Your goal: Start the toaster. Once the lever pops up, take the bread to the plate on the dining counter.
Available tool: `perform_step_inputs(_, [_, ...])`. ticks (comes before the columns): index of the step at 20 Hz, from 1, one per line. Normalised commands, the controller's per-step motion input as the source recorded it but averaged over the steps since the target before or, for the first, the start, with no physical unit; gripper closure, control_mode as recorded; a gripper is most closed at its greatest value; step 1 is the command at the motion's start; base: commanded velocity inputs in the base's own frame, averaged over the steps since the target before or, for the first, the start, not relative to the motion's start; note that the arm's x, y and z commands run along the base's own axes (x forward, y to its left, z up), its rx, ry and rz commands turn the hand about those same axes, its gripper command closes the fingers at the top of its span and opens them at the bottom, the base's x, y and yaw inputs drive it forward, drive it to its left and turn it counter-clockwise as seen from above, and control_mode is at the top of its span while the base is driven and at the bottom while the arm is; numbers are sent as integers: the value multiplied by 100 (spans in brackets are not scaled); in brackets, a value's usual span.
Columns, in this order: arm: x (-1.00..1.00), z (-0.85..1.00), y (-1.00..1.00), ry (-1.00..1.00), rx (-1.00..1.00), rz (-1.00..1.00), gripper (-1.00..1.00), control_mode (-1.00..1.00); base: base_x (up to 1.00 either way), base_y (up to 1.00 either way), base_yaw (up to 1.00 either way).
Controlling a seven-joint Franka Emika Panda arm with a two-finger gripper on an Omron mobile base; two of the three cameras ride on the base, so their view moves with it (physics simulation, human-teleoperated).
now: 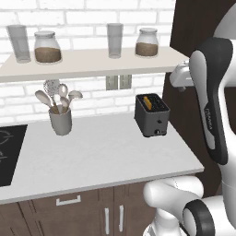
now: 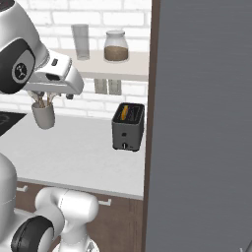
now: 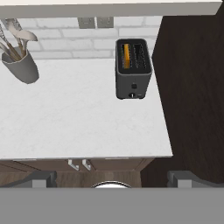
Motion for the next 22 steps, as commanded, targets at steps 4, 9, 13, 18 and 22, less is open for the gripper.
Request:
perform_step_inputs(4, [-4, -9, -6, 0, 0, -1, -100, -100, 0, 0, 0])
perform_step_inputs(9, [1, -36, -32, 0, 1, -5, -100, -100, 0, 0, 0])
perform_step_inputs(13, [15, -31, -20, 0, 0, -2, -100, -100, 0, 0, 0])
perform_step_inputs(18, [37, -28, 0, 0, 0, 0, -100, -100, 0, 0, 0])
perform_step_inputs(22, [48, -35, 0, 0, 0, 0, -100, -100, 0, 0, 0])
